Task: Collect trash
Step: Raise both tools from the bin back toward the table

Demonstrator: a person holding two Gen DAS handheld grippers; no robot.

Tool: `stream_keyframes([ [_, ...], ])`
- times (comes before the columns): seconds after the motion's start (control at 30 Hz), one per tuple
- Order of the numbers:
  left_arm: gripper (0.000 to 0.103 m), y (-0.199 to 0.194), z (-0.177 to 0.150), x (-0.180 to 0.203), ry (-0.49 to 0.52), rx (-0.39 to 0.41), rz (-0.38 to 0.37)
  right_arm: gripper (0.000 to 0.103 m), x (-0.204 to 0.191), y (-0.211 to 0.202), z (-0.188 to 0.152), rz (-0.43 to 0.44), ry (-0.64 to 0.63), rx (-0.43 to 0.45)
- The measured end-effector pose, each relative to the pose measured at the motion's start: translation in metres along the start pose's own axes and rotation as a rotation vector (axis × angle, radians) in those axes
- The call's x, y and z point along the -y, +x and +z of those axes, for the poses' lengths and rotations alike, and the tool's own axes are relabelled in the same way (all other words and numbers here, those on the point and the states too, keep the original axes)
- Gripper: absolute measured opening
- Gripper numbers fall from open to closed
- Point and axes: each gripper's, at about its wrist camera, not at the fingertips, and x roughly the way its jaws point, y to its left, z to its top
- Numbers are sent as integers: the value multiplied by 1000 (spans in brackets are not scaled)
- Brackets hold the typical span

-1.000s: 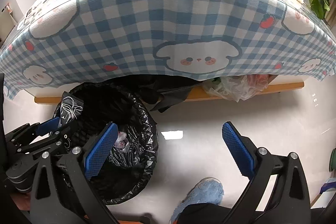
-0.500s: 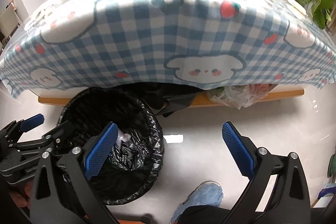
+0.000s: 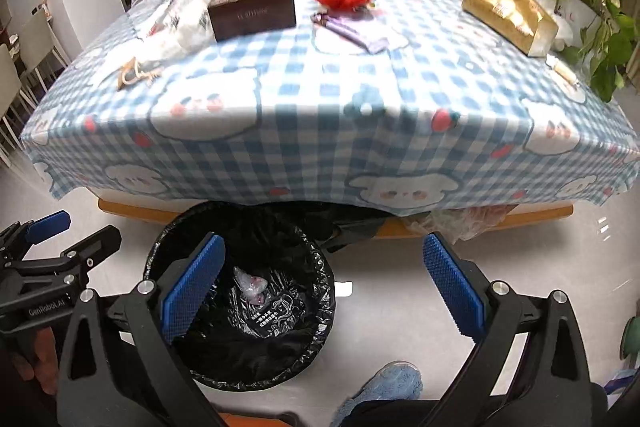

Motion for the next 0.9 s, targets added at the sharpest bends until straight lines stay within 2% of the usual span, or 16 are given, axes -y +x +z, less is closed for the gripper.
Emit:
stream_keyframes([
  [0.47,97,-67,32,-6,17,113,12,96,-1,-58,29,5,13,115],
  [0.67,97,-101,44,-9,28,178,-24,96,-10,-83,44,0,1,176],
  [0.9,97,-120,66,-12,44,218,-9,96,-15,-102,66,-2,-4,226],
])
